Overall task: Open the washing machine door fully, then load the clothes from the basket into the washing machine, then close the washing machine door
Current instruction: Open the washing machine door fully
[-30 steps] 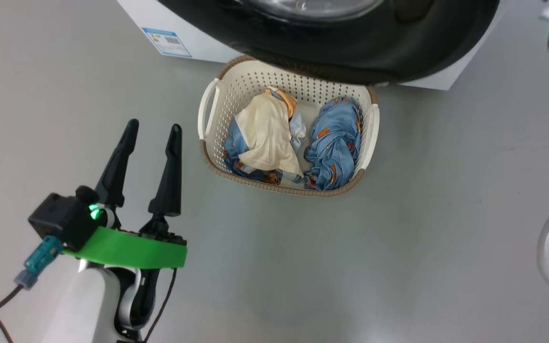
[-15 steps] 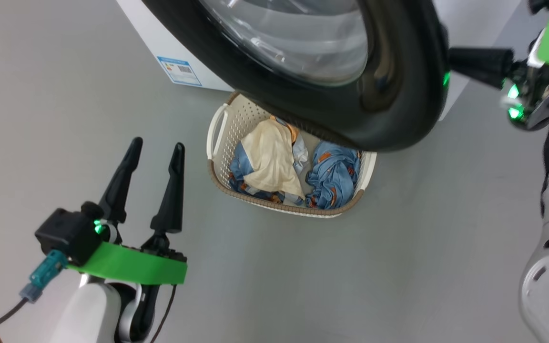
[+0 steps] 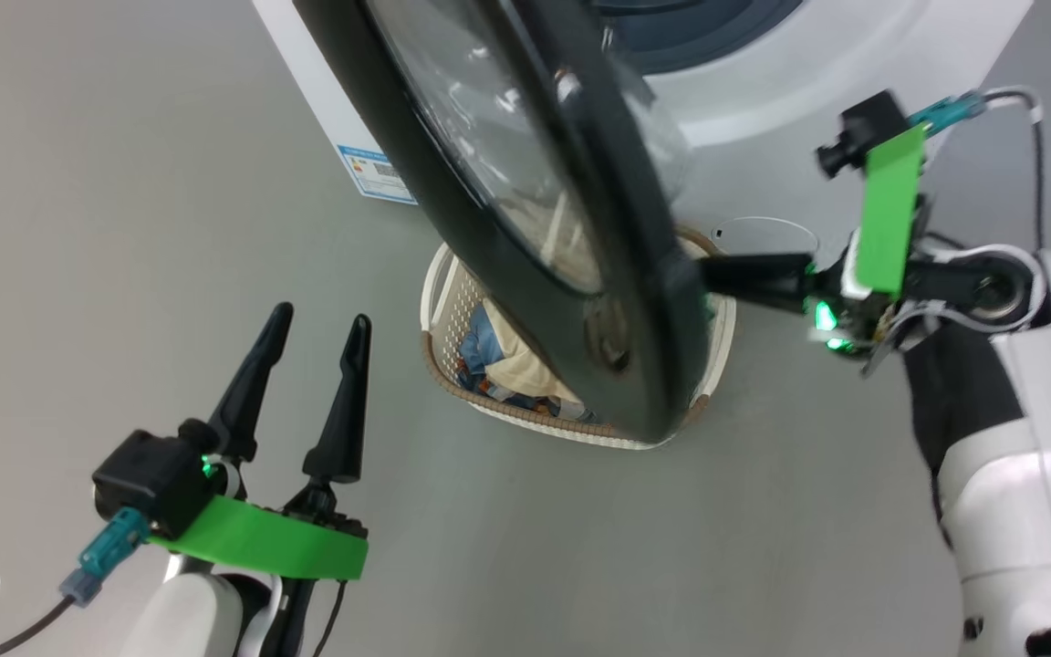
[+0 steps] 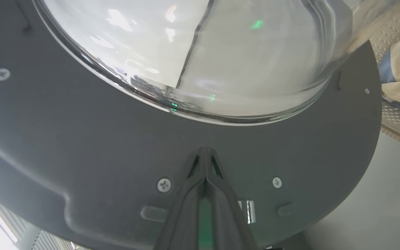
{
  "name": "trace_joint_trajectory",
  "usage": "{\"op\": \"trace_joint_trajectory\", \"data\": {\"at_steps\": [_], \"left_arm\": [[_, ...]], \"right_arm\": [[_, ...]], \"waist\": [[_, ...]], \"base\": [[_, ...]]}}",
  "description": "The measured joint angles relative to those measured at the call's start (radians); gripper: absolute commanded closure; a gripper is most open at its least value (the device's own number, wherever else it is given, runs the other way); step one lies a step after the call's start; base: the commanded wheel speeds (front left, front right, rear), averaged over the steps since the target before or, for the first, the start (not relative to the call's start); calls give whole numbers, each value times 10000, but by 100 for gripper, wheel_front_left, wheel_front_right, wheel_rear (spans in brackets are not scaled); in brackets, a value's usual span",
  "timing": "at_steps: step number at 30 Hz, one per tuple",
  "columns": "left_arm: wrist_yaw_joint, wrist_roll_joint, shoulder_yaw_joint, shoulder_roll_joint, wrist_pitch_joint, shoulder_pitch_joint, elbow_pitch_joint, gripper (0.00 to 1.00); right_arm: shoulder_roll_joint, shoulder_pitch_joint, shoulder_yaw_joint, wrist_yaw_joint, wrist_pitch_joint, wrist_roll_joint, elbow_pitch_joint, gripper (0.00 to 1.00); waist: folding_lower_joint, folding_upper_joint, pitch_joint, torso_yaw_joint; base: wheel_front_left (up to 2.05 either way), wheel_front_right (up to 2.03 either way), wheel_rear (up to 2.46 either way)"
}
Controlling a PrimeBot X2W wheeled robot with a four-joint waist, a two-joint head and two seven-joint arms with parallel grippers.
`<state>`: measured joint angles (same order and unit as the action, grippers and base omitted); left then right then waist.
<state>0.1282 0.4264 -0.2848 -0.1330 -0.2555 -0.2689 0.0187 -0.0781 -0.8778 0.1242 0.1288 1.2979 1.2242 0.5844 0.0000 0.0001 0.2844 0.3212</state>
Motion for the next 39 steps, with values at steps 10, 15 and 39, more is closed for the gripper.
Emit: {"op": "trace_joint_trajectory", "data": {"at_steps": [10,15,39], "left_arm": [[0,4,-50,38,0,28,-15,0],[0,13,-44,73,0,28,-15,0],[0,10,324,33,0,297,230,0]], "right_arm": [[-25,964,-3020,0,-1743,2079,-554,100],[-44,1021,-4192,0,-2458,2801,-564,100],[-63,1135,-5333,0,-4132,4188,-520,100]], "waist": [[0,0,-29,86],[0,0,-14,115],[0,0,-624,-378]], "base": [[0,0,0],[0,0,0],[0,0,0]]}}
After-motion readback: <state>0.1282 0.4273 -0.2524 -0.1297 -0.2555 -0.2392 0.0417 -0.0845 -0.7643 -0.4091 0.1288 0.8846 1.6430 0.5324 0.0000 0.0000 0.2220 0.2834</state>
